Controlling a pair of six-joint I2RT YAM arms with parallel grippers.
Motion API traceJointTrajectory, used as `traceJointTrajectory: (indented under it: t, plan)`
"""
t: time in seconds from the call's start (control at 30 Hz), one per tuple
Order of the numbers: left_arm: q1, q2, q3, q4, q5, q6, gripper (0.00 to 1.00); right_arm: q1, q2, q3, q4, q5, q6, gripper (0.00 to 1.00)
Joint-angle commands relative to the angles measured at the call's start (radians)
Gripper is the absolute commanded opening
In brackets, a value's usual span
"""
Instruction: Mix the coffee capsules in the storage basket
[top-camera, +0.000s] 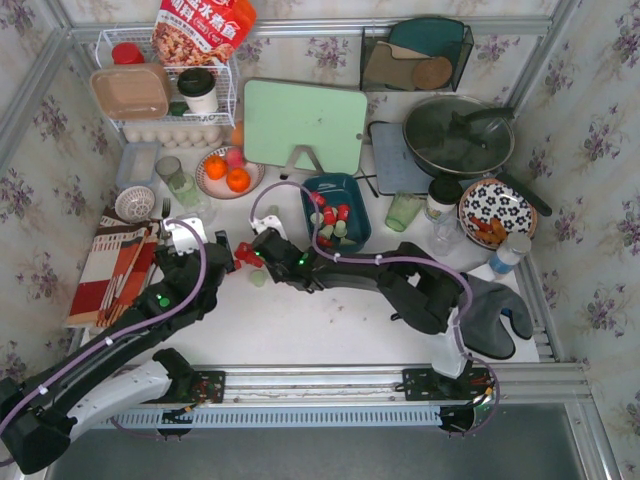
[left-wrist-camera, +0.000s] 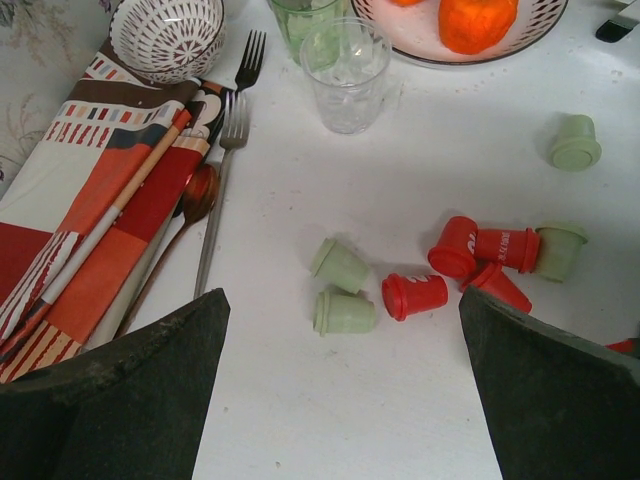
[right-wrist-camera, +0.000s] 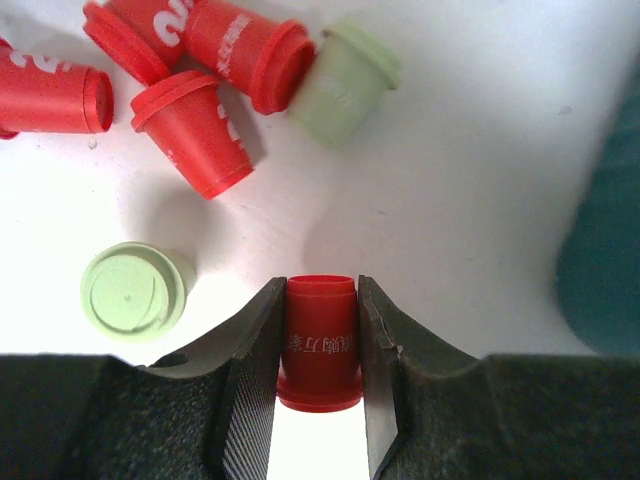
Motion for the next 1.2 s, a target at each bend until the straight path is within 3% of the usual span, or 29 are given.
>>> traceJointTrajectory:
  t: [0.0,0.33,0.5,0.67,1.0,1.17]
  plan:
    - [0.0,-0.008,0.006,-0.012,-0.013,-0.01,1.0,-0.004,-0.107,-0.061,0.08,0.128,-0.021,0.22]
    - [-0.001,-0.01,0.005,-0.013,-0.008,-0.013,1.0,-0.155,-0.437,-0.385,0.325,0.452,-0.091,0.27]
    - [0.0,-0.004,0.003,-0.007,-0.007,-0.014,1.0,-0.271,-0.454,-0.458,0.366,0.389,-0.094,0.31]
    - [0.0,0.006,0.004,-0.006,-0.012,-0.013,1.0,-0.298,-0.405,-0.461,0.42,0.357,-0.138,0.33]
    - [0.0,0.007,0.006,-0.008,-0.012,-0.013,1.0,-0.298,-0.356,-0.422,0.356,0.333,-0.108,0.71]
    - [0.0,-0.006,0.004,-0.023,-0.026,-0.032,1.0,-0.275,-0.429,-0.431,0.318,0.121,-0.083,0.71]
